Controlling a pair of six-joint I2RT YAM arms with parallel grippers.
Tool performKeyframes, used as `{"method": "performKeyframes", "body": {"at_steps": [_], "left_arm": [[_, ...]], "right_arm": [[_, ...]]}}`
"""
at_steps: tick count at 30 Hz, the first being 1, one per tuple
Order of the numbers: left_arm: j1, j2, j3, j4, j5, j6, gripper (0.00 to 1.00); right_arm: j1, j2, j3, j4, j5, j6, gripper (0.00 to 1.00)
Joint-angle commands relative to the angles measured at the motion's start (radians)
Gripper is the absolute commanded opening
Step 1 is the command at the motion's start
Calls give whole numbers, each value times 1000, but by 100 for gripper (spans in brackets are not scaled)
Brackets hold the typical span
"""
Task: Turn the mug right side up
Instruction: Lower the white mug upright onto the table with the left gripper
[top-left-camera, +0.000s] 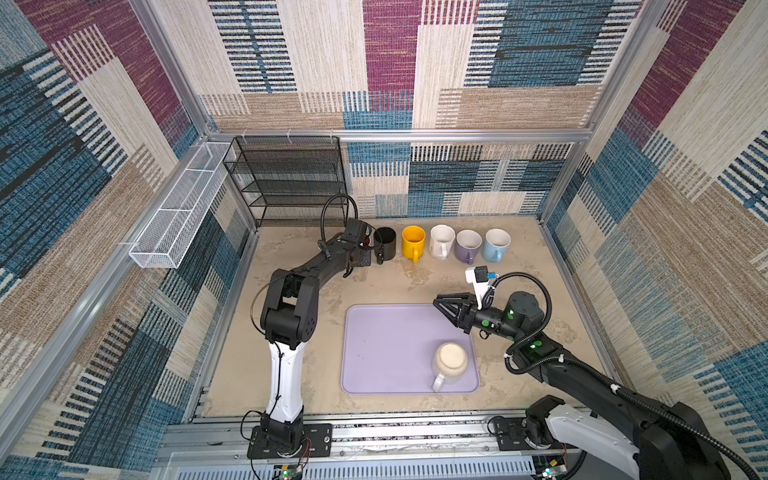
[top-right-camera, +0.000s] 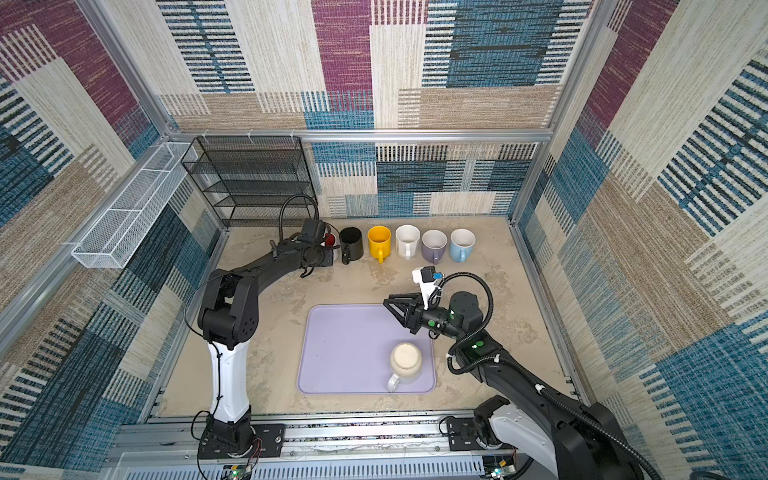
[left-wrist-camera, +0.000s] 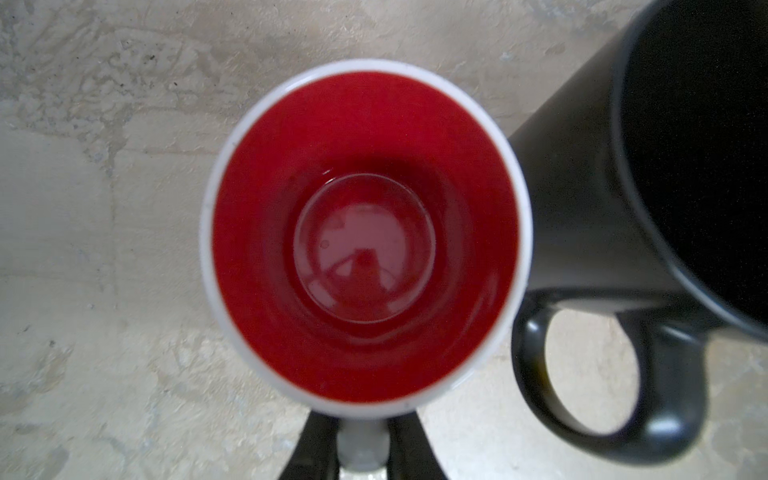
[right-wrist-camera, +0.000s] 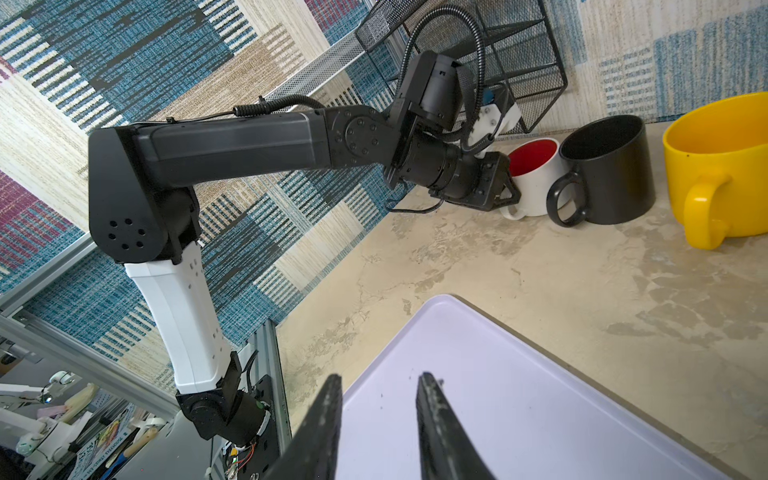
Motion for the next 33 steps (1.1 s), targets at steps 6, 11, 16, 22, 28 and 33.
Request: {"method": "performKeyframes", "body": {"at_steps": [6, 11, 16, 22, 28, 33], "left_arm": [[1, 11, 22, -17, 10, 17, 17], [0, 15, 30, -26, 19, 16, 21], [0, 14, 25, -24, 24, 13, 22], [1, 10, 19, -19, 41, 7, 26], [1, 11, 19, -21, 44, 12, 43], [0, 3, 19, -24, 47, 14, 50]], "right_arm": [[1, 4, 13, 24, -5, -3, 33], [0, 7, 14, 24, -6, -3, 33], [0, 8, 13, 24, -6, -1, 33], [0, 8, 12, 24, -4, -2, 33], [0, 8, 9, 22, -5, -3, 33], [0, 5, 9, 19, -6, -1, 34]]}}
